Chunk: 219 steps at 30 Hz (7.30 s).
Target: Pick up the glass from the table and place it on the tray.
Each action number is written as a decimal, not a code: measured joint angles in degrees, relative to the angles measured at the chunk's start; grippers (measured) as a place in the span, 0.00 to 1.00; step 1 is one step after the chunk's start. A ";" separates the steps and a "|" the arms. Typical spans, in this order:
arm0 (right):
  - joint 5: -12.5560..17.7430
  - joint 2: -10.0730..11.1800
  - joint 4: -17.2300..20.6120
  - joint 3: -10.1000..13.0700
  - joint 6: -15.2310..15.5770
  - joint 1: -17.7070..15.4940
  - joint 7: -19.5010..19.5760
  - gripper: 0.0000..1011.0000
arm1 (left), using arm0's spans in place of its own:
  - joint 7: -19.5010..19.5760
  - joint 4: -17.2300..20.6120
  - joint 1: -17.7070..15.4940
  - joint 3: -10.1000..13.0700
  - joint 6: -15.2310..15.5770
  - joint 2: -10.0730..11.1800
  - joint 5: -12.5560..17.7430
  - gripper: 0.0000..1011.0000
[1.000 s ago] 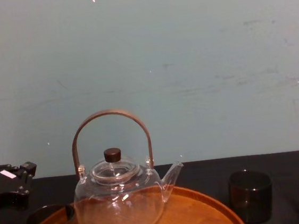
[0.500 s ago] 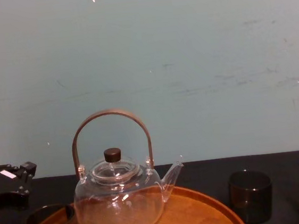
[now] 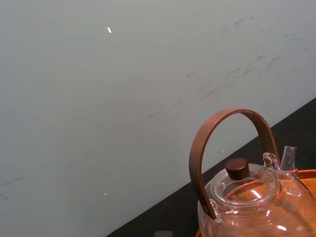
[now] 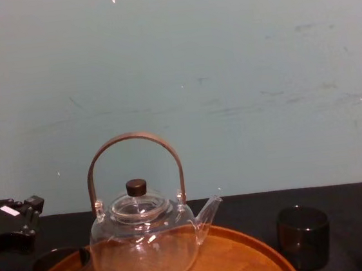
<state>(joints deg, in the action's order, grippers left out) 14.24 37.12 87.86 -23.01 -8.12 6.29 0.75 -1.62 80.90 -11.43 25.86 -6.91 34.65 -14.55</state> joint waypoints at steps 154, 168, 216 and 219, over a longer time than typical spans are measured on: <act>-0.60 -13.72 -9.48 9.83 3.31 -4.45 -20.68 0.90 | 0.00 0.00 0.00 0.00 0.00 0.00 0.00 0.00; -1.58 -13.87 -5.71 11.35 1.16 -6.80 -20.88 0.90 | 0.00 0.00 0.00 0.00 0.00 0.00 0.00 0.00; -9.09 -20.46 -5.05 -4.35 0.63 -1.58 -25.49 0.90 | 0.00 0.00 0.00 0.00 0.00 0.00 0.00 0.00; -9.33 -20.85 -5.73 -5.01 0.77 -1.02 -25.62 0.90 | 0.00 0.00 0.00 0.00 0.00 0.00 0.00 0.00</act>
<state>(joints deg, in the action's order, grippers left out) 4.91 16.27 82.13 -28.01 -7.35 5.27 -24.87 -1.62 80.90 -11.43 25.87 -6.91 34.64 -14.55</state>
